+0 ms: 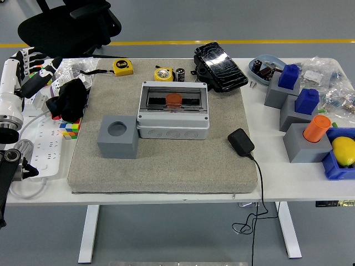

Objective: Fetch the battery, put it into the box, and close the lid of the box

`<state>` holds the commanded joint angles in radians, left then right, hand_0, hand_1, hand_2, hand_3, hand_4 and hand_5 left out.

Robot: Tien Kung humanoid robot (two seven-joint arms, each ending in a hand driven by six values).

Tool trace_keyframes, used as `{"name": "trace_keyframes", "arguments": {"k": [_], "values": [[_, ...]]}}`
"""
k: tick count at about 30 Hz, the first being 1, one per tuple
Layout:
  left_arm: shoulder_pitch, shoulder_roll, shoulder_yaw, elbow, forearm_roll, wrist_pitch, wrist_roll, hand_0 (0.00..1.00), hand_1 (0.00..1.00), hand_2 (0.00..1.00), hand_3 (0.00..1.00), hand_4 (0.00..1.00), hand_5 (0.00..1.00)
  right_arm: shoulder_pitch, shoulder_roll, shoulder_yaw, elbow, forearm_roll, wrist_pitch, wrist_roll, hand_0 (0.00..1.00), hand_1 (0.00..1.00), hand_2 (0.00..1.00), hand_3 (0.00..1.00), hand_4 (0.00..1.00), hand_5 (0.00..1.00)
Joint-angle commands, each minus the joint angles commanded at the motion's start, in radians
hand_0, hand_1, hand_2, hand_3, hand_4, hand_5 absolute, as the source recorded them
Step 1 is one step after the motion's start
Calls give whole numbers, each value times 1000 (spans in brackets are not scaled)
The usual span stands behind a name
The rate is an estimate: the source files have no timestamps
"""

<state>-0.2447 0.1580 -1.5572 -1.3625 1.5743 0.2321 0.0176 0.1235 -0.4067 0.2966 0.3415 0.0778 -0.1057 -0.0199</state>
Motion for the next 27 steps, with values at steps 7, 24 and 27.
{"name": "trace_keyframes", "arguments": {"k": [7, 24, 27], "values": [[4, 0, 2, 0, 1, -5, 2, 697, 731, 697, 743, 998, 566, -1, -1, -6, 0, 0, 0, -1, 579, 628, 658, 552, 943, 490], [32, -1, 3, -8, 6, -16, 11, 698, 730, 695, 743, 998, 566, -25, 9, 10, -1, -6, -2, -4, 580, 629, 658, 553, 943, 494], [38, 0, 5, -11, 6, -17, 12, 698, 731, 694, 743, 998, 565, -28, 15, 18, -1, -9, -2, -3, 577, 629, 659, 554, 944, 495]]}}
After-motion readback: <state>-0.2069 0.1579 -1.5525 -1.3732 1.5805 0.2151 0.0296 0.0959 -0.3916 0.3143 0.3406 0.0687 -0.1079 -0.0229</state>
